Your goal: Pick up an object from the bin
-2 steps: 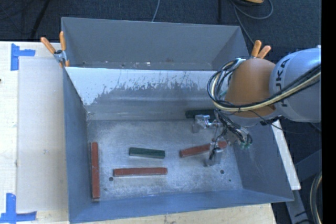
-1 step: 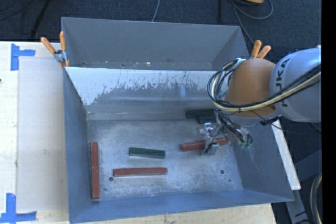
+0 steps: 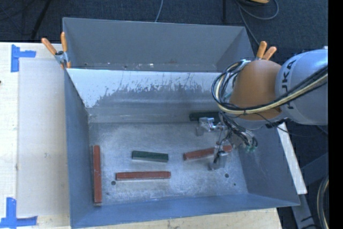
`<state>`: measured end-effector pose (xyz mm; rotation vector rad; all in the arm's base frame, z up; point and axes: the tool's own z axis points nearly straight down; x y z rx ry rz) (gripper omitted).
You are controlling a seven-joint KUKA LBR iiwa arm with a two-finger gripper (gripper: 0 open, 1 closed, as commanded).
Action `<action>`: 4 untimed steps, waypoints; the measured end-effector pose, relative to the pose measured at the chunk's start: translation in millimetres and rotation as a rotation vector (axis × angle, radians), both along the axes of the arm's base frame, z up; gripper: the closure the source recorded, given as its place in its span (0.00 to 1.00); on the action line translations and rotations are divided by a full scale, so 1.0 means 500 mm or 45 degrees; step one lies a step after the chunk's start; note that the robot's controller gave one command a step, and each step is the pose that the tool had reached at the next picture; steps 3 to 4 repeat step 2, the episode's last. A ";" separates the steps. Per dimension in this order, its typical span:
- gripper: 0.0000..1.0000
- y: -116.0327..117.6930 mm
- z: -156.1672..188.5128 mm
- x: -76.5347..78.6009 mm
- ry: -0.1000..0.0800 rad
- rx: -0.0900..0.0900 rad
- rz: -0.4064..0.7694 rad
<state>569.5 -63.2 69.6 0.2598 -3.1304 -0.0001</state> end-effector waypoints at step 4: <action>1.00 -0.087 0.365 -0.085 -0.011 -0.003 -0.040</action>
Offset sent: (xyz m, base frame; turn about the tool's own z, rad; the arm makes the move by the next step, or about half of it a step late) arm 0.0000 0.0000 0.0000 0.0000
